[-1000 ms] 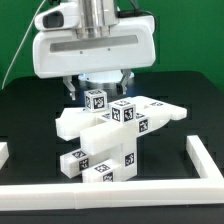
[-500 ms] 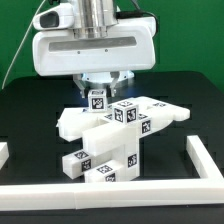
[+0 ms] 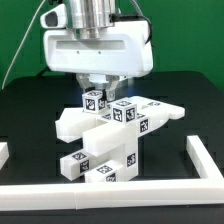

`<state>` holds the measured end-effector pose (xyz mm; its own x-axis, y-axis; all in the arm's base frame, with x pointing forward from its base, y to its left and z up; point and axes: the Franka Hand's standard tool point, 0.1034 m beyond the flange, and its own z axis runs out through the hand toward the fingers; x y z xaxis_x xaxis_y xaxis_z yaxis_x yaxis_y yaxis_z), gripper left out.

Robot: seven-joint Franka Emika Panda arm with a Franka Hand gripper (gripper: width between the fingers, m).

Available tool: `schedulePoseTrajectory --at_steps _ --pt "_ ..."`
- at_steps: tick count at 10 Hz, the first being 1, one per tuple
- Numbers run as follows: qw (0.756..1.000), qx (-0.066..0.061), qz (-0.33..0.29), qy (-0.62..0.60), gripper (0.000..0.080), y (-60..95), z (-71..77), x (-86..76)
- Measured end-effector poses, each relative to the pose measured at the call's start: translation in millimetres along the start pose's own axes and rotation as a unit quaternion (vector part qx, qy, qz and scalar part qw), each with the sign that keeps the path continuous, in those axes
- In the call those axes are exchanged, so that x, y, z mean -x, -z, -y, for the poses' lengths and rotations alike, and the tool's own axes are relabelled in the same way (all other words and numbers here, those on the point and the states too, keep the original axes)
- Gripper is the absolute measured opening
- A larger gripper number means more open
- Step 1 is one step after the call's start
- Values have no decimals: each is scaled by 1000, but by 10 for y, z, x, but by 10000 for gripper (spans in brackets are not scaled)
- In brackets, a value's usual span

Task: Assemble chair

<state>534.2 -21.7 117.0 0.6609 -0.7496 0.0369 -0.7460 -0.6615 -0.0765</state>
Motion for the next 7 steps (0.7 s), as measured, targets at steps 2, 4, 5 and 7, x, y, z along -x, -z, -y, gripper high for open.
schedulePoseTrajectory --at_steps 2,4,5,7 --pt "990 -21 9 -140 284 2 30 -14" --pt "983 -26 13 -181 284 2 42 -11" --pt "985 -26 12 -168 284 2 40 -13" --pt "990 -25 12 -142 566 1 32 -17"
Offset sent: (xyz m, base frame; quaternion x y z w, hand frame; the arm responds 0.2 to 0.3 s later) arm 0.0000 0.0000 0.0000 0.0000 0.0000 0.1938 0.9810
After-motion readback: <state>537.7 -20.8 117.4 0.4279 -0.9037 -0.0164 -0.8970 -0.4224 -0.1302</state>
